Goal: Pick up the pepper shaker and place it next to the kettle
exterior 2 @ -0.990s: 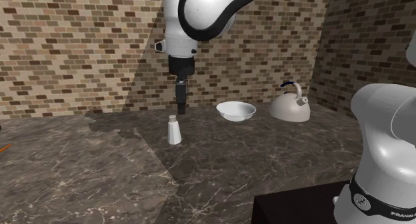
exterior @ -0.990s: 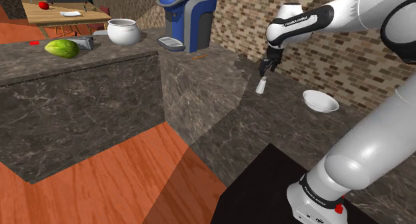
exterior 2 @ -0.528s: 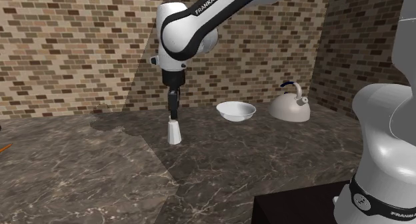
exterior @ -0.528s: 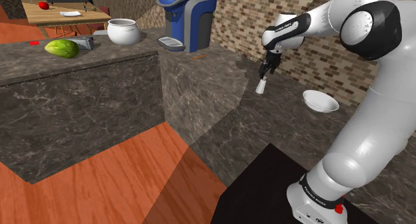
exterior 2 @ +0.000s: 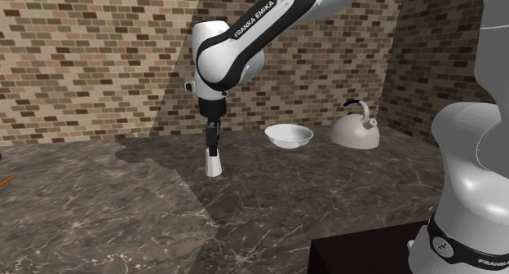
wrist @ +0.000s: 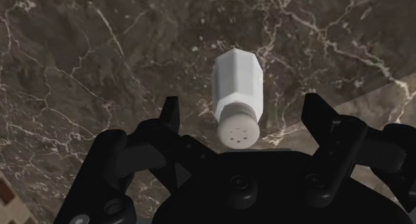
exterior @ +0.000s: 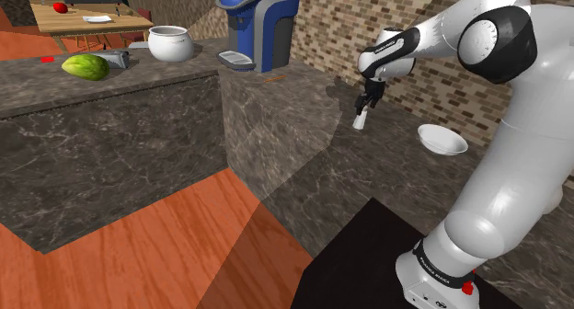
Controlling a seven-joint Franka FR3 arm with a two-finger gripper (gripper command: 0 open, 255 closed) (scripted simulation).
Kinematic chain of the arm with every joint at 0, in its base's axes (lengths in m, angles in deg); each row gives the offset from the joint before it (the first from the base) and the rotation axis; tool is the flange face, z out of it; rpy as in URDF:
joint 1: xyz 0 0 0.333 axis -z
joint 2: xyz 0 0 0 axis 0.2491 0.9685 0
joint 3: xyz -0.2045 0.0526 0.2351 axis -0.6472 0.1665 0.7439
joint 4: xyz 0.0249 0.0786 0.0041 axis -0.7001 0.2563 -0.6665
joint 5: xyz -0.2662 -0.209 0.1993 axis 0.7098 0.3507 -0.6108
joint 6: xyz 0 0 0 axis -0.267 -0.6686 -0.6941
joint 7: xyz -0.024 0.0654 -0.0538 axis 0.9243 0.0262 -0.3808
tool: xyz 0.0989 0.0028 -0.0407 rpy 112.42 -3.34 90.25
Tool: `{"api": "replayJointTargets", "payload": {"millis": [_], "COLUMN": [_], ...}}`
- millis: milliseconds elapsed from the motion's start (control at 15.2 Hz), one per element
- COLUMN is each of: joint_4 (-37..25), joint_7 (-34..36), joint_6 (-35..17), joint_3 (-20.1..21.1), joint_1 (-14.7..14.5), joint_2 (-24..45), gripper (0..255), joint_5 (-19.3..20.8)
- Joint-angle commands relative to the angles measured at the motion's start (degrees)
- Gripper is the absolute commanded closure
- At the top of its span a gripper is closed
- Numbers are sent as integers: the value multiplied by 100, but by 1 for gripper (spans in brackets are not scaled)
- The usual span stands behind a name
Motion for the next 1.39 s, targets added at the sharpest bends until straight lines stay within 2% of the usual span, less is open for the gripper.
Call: {"api": "replayJointTargets", "payload": {"millis": [0, 330, 396, 990, 1320], "joint_4": [1, 1, 1, 1, -165], "joint_7": [-5, -5, -5, -5, 44], "joint_6": [-18, -17, -17, -18, 327], "joint_3": [3, 2, 2, 2, -27], "joint_1": [3, 3, 3, 3, -28], "joint_2": [16, 15, 15, 16, -179], "gripper": [0, 0, 255, 255, 255], "joint_5": [-9, -8, -8, -9, 92]}}
